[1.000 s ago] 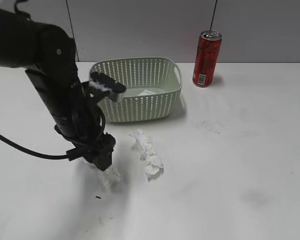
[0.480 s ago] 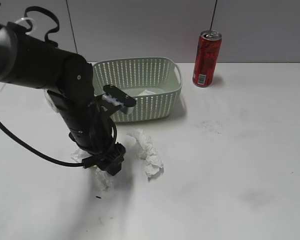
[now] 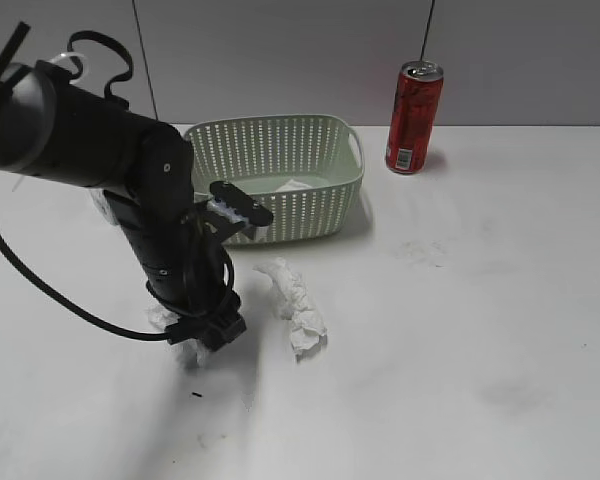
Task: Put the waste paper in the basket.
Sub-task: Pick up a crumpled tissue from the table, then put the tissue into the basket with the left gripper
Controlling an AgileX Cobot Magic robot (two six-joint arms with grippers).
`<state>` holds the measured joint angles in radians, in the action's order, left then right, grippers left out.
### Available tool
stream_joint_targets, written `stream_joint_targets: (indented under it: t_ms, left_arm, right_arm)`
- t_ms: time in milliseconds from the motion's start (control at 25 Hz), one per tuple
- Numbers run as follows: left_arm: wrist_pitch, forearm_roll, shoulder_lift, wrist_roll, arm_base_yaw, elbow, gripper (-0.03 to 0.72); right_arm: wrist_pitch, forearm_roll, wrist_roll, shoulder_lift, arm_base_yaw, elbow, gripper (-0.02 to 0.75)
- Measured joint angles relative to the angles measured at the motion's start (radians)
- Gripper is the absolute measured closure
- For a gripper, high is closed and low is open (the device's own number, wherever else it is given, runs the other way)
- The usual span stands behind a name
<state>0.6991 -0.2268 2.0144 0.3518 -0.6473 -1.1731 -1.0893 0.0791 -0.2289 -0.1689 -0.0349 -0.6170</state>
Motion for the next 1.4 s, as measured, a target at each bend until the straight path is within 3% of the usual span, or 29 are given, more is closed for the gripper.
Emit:
stream_joint_targets:
  t_ms: [120, 200, 480, 640, 880, 1240, 1320, 1400]
  left_arm:
    - [0.009, 0.0, 0.0, 0.0, 0.0, -0.002, 0.622]
    - [0.048, 0.012, -0.005, 0.0, 0.0, -0.017, 0.65]
    - [0.111, 0.069, -0.121, 0.0, 0.0, -0.241, 0.654]
    - [-0.073, 0.093, -0.147, 0.0, 0.0, -0.381, 0.656]
    - [-0.436, 0.102, -0.106, 0.0, 0.0, -0.4, 0.656]
    - [-0.514, 0.148, 0.087, 0.0, 0.005, -0.4, 0.653]
    - [-0.477, 0.148, 0.107, 0.0, 0.011, -0.4, 0.614]
    - [-0.429, 0.148, 0.116, 0.001, 0.019, -0.4, 0.489]
  right_arm:
    - [-0.001, -0.009, 0.0, 0.0, 0.0, 0.0, 0.166]
    - [-0.001, -0.011, 0.0, 0.0, 0.0, 0.0, 0.166]
    - [-0.001, -0.014, 0.0, 0.002, 0.0, 0.033, 0.166]
    - [-0.002, -0.014, 0.0, 0.002, 0.0, 0.066, 0.166]
    - [0.044, -0.006, 0.052, 0.013, 0.0, 0.134, 0.166]
    - [0.133, 0.018, 0.082, 0.069, 0.0, 0.191, 0.166]
    - [0.134, 0.019, 0.082, 0.069, 0.0, 0.191, 0.166]
    - [0.136, 0.019, 0.083, 0.069, 0.0, 0.191, 0.166]
